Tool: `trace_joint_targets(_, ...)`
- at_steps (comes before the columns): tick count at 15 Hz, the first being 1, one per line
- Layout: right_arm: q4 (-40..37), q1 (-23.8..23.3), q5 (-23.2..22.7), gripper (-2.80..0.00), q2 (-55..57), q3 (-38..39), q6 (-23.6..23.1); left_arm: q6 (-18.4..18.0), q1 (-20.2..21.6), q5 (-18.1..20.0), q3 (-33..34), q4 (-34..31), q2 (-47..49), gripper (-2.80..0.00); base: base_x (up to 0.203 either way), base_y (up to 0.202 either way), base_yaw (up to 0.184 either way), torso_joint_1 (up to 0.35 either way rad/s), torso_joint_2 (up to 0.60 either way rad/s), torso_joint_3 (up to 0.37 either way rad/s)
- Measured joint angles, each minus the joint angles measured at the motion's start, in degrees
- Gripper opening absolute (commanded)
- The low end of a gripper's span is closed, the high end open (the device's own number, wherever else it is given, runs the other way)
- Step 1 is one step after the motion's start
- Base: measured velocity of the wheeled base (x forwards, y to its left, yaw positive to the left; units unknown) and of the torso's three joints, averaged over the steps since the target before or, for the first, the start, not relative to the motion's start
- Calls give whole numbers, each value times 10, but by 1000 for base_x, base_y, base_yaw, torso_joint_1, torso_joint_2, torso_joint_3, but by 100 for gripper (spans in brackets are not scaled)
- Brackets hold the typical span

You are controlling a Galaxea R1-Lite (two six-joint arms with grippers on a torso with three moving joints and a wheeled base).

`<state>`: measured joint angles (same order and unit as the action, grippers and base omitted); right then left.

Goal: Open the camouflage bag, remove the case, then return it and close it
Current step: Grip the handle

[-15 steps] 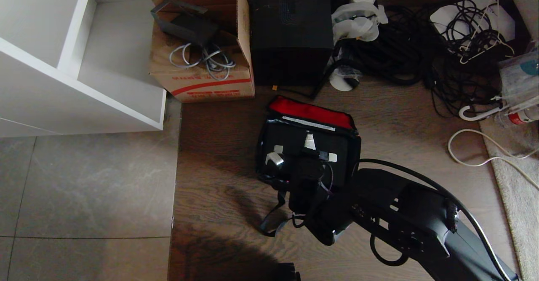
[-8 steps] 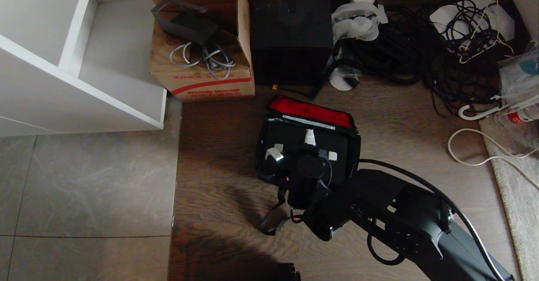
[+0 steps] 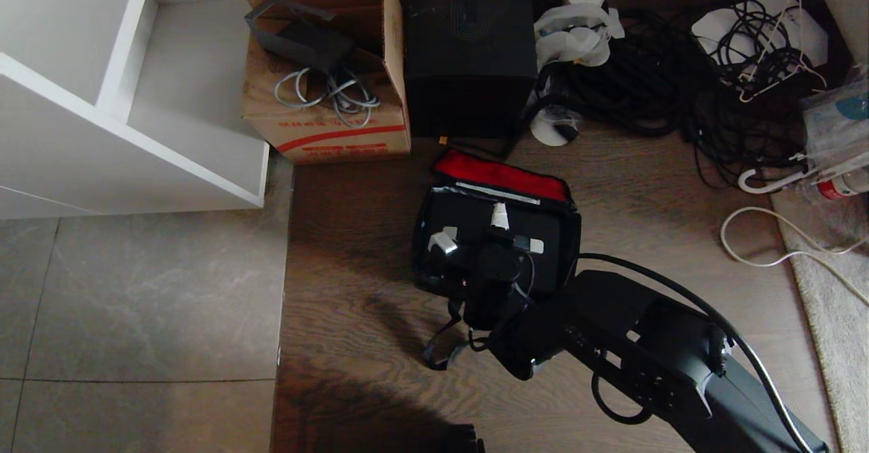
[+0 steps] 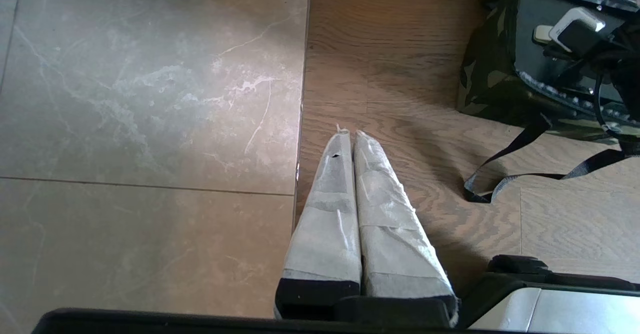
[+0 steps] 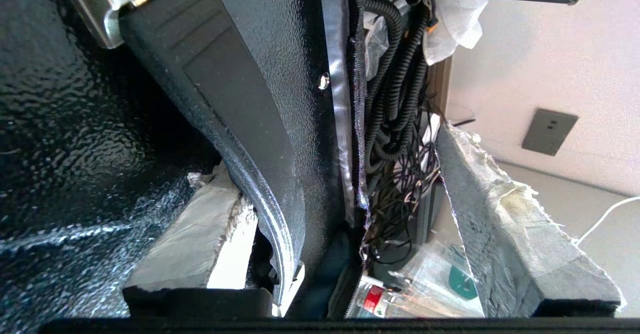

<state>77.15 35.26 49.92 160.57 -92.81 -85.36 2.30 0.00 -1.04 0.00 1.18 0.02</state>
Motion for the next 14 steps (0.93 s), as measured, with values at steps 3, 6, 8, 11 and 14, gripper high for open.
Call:
trace_joint_targets(3, -23, 0, 8, 0, 10, -25, 5, 0, 0, 0, 0, 0, 0, -280, 0, 0, 0, 0, 0, 0)
trace_joint_targets(6, -52, -5, 16, 0, 18, -63, 13, 0, 0, 0, 0, 0, 0, -280, 0, 0, 0, 0, 0, 0)
trace_joint_targets(8, -75, -9, 19, 0, 22, -89, 14, 0, 0, 0, 0, 0, 0, -280, 0, 0, 0, 0, 0, 0)
trace_joint_targets(11, -98, -13, 22, 0, 29, -119, 13, 0, 0, 0, 0, 0, 0, -280, 0, 0, 0, 0, 0, 0)
trace_joint_targets(14, -126, -22, 21, 0, 43, -152, 14, 0, 0, 0, 0, 0, 0, -280, 0, 0, 0, 0, 0, 0)
